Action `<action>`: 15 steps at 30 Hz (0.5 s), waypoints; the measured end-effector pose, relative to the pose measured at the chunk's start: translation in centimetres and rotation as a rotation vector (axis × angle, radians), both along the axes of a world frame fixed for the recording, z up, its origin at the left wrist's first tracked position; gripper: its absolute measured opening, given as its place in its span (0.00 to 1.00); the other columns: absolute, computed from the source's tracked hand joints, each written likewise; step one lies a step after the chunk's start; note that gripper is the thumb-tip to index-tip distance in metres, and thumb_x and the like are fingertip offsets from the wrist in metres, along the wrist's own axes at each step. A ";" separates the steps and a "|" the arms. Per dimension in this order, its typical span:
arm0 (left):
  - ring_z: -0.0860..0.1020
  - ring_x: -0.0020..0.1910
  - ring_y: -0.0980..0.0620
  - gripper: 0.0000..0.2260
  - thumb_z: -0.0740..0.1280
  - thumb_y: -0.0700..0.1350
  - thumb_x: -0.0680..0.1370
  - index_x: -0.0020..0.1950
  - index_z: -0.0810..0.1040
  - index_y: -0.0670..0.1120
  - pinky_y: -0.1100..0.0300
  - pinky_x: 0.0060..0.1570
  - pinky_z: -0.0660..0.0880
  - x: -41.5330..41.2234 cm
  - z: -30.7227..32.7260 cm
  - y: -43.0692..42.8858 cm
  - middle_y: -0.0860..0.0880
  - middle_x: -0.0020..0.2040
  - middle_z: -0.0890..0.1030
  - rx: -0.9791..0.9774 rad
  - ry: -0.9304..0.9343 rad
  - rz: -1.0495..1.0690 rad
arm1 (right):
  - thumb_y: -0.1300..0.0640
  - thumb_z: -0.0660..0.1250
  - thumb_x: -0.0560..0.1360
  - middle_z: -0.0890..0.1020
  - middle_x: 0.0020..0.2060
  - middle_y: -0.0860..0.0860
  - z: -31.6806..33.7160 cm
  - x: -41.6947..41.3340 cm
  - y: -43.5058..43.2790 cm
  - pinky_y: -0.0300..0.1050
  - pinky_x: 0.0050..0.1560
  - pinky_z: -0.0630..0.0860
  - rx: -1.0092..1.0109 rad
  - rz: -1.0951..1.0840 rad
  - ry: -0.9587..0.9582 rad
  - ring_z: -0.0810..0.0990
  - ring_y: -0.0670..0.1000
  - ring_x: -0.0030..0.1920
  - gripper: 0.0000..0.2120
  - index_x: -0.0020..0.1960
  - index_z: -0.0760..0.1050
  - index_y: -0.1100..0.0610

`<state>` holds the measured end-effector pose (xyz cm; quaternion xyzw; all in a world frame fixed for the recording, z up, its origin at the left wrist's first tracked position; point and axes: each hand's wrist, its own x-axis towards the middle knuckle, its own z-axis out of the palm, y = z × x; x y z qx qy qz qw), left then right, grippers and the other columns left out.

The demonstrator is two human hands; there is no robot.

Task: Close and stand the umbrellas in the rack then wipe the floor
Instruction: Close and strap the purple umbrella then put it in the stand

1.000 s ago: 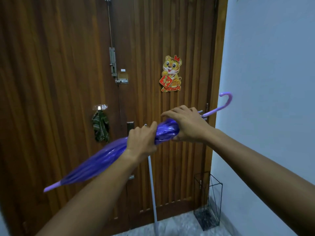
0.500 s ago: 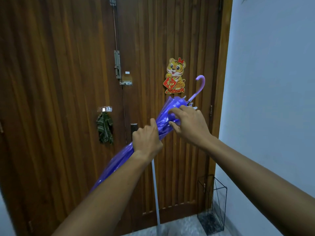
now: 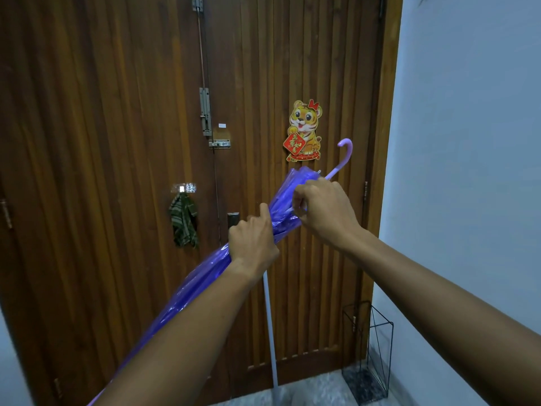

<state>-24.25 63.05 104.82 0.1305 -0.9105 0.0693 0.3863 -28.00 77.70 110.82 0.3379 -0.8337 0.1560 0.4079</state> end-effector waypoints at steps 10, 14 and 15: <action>0.82 0.49 0.37 0.25 0.73 0.46 0.69 0.62 0.65 0.45 0.51 0.40 0.73 -1.0 0.3 -3.0 0.43 0.49 0.81 0.342 -0.018 0.038 | 0.57 0.70 0.78 0.83 0.43 0.54 0.3 1.9 1.0 0.40 0.41 0.77 -0.291 0.268 -0.759 0.82 0.46 0.46 0.08 0.48 0.80 0.63; 0.79 0.54 0.36 0.21 0.72 0.46 0.69 0.58 0.68 0.45 0.49 0.47 0.72 -1.2 1.5 -3.7 0.43 0.51 0.79 0.550 -0.049 -0.028 | 0.55 0.69 0.79 0.78 0.35 0.52 -1.2 1.6 1.4 0.36 0.29 0.71 -0.440 0.326 -0.982 0.74 0.44 0.31 0.08 0.45 0.81 0.60; 0.79 0.54 0.37 0.20 0.71 0.46 0.69 0.58 0.70 0.46 0.49 0.48 0.73 -1.3 1.6 -3.9 0.43 0.50 0.78 0.577 -0.076 -0.047 | 0.54 0.70 0.79 0.77 0.33 0.51 -1.4 1.4 1.5 0.36 0.27 0.68 -0.476 0.341 -1.004 0.71 0.44 0.29 0.08 0.45 0.81 0.59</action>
